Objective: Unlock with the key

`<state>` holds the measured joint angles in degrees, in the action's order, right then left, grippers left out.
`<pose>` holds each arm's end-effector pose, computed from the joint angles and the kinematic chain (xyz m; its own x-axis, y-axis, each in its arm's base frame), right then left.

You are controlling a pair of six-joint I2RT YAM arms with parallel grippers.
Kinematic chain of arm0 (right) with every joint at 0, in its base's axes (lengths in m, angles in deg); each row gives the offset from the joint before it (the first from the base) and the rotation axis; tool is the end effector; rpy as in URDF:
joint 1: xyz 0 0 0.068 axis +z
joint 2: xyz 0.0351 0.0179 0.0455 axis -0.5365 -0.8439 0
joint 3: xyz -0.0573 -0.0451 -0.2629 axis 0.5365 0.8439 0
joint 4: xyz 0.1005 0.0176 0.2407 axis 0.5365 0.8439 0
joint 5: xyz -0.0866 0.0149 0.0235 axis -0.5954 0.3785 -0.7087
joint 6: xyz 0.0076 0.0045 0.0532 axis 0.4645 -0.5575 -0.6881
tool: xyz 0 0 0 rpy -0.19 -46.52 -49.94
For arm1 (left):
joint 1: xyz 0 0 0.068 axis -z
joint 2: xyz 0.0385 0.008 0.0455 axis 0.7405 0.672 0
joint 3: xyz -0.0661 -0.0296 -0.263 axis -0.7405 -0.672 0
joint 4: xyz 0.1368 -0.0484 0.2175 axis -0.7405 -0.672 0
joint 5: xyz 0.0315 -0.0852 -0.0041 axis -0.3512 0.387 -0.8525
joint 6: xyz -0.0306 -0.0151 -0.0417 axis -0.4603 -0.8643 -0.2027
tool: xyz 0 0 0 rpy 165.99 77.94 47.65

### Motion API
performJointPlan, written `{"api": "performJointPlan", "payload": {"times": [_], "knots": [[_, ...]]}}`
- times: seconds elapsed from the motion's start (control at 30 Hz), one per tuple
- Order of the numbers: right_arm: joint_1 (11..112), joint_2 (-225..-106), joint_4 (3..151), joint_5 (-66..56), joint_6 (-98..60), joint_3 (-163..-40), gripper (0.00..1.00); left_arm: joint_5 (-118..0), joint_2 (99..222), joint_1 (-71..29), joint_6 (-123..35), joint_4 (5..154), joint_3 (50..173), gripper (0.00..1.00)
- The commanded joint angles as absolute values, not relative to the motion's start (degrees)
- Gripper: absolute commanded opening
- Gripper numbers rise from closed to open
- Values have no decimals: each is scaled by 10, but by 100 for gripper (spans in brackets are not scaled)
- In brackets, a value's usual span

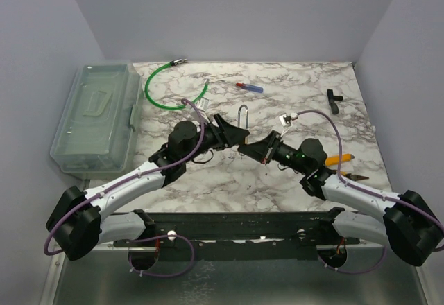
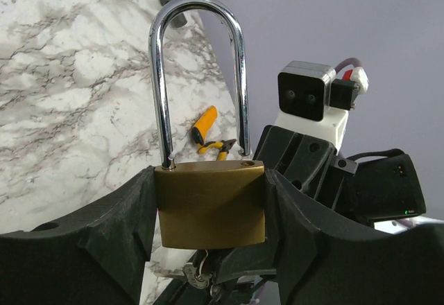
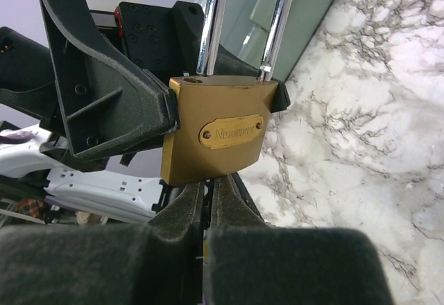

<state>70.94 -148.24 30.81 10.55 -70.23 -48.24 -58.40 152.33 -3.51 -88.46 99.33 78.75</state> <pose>0.1732 0.1558 0.2418 -0.7155 0.4257 -0.5539 -0.5168 0.2109 0.8297 0.1903 -0.1932 0.2849 -0.7024 -0.4599 -0.5432 0.3866 0.3943 -0.8337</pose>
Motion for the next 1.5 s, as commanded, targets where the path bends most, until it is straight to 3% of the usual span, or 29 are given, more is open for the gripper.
{"api": "performJointPlan", "payload": {"times": [0.0, 0.23, 0.5, 0.87, 1.13, 1.47], "knots": [[718, -1465, 242, 143, -702, -547, 0, -436, 1518, 7, -891, 1031, 787, 0], [718, -1442, 402, 124, -630, -588, 4, -493, 1524, 7, -915, 1018, 786, 0], [718, -1392, 621, 54, -511, -635, 39, -602, 1547, 6, -951, 945, 816, 0], [718, -1372, 743, -31, -478, -657, 70, -690, 1577, 7, -1011, 926, 822, 0], [718, -1403, 756, -83, -529, -647, 73, -738, 1580, 9, -1043, 926, 805, 0], [719, -1444, 716, -79, -542, -635, 62, -774, 1572, 11, -1066, 926, 797, 0]]}}
